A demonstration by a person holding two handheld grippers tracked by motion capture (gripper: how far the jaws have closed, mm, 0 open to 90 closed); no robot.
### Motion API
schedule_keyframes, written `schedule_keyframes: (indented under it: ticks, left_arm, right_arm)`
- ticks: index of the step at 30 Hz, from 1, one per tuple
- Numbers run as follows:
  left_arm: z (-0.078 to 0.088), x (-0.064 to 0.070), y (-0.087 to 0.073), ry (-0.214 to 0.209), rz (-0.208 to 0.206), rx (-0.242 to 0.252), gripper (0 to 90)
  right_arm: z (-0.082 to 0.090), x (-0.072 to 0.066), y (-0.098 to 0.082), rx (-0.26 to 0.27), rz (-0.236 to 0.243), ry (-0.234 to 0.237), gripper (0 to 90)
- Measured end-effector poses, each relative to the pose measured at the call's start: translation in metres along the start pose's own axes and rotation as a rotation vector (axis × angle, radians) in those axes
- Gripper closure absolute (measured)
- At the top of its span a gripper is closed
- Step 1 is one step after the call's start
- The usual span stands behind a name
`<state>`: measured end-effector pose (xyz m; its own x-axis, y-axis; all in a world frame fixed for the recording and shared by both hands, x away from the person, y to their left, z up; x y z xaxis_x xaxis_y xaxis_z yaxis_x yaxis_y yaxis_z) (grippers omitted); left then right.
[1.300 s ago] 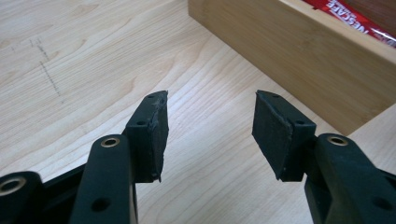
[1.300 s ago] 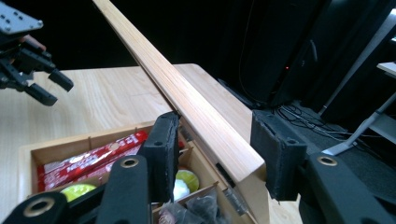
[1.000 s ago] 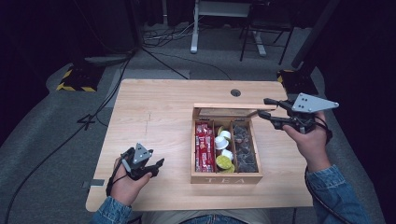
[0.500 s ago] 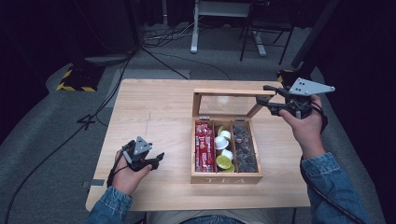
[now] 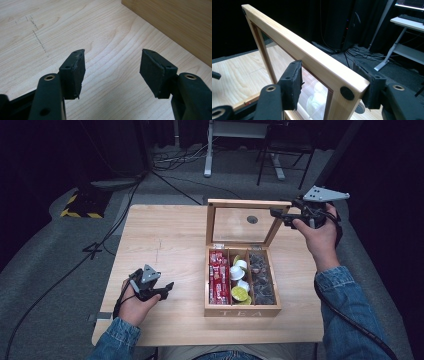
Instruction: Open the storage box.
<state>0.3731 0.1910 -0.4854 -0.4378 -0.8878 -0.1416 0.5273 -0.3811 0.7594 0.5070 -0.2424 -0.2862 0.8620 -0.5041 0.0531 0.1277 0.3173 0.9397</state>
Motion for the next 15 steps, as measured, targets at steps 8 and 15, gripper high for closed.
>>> schedule_keyframes:
  ticks: [8, 15]
  left_arm:
    - [-0.002, 0.002, 0.001, -0.008, -0.009, 0.002, 37.7]
    - [-0.001, 0.002, 0.001, -0.008, -0.007, 0.005, 37.7]
  right_arm:
    - [-0.015, 0.013, 0.002, 0.014, -0.042, -0.042, 35.6]
    - [-0.026, 0.023, 0.003, 0.016, -0.061, -0.066, 32.4]
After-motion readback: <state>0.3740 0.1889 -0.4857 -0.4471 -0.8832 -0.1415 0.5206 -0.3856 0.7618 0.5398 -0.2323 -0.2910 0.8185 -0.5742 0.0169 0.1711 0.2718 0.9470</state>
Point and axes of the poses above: each handheld gripper's, and its own axes: z roughly backward along the jaws, y roughly out of its top, x roughly to its right, the point moved 3 cm from there along -z, roughly forward along the jaws, and after that the axes turned 12 degrees about y, right-handed, at the moved point
